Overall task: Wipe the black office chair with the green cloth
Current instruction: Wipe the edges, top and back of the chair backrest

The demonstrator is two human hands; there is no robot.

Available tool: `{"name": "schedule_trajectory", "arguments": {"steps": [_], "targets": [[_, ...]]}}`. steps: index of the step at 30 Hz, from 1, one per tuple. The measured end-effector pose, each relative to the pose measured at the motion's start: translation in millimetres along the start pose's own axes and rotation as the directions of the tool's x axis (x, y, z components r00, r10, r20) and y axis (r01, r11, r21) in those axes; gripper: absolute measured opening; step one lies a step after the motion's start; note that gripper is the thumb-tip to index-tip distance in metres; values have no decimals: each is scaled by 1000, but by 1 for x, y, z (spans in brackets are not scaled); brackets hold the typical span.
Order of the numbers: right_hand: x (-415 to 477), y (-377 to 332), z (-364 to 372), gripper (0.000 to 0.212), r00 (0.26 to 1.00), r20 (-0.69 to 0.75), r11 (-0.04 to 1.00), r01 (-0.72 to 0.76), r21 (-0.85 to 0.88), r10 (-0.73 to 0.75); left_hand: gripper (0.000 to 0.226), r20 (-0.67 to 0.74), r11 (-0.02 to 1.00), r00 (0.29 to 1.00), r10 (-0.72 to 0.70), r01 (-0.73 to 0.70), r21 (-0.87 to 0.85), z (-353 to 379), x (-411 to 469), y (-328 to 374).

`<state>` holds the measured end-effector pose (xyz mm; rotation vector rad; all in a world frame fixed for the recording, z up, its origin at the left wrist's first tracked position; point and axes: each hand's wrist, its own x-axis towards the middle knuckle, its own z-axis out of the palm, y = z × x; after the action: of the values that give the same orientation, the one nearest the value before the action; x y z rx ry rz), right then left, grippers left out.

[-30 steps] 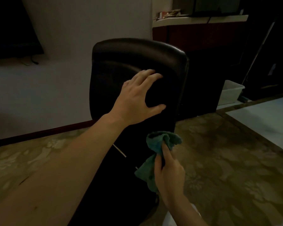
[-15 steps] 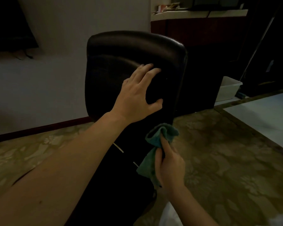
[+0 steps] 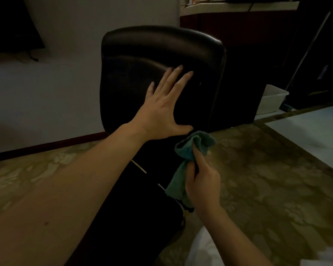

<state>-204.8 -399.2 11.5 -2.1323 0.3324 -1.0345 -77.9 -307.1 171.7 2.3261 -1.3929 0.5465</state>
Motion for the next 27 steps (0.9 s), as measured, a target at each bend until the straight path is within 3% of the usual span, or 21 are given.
{"name": "schedule_trajectory", "arguments": {"steps": [3, 6, 13, 17, 22, 27], "targets": [[-23, 18, 6, 51, 992, 94, 996, -76, -38, 79, 128, 22, 1000, 1000, 7, -8, 11, 1, 0, 0], [-32, 24, 0, 50, 987, 147, 995, -53, -79, 64, 128, 20, 1000, 1000, 8, -8, 10, 4, 2, -1], [18, 2, -12, 42, 992, -75, 994, 103, -33, -105, 127, 10, 1000, 1000, -6, 6, 7, 9, 4, -1], [5, 20, -6, 43, 994, 30, 993, 108, -45, -106, 128, 13, 1000, 1000, -8, 8, -9, 11, 1, -1], [-31, 47, -1, 50, 976, 218, 994, 31, -107, -7, 131, 10, 1000, 1000, -8, 8, -14, 13, -1, -1], [0, 27, -9, 45, 998, 35, 997, 56, 54, -58, 127, -34, 999, 999, -35, 34, -28, 29, -14, -3]]}}
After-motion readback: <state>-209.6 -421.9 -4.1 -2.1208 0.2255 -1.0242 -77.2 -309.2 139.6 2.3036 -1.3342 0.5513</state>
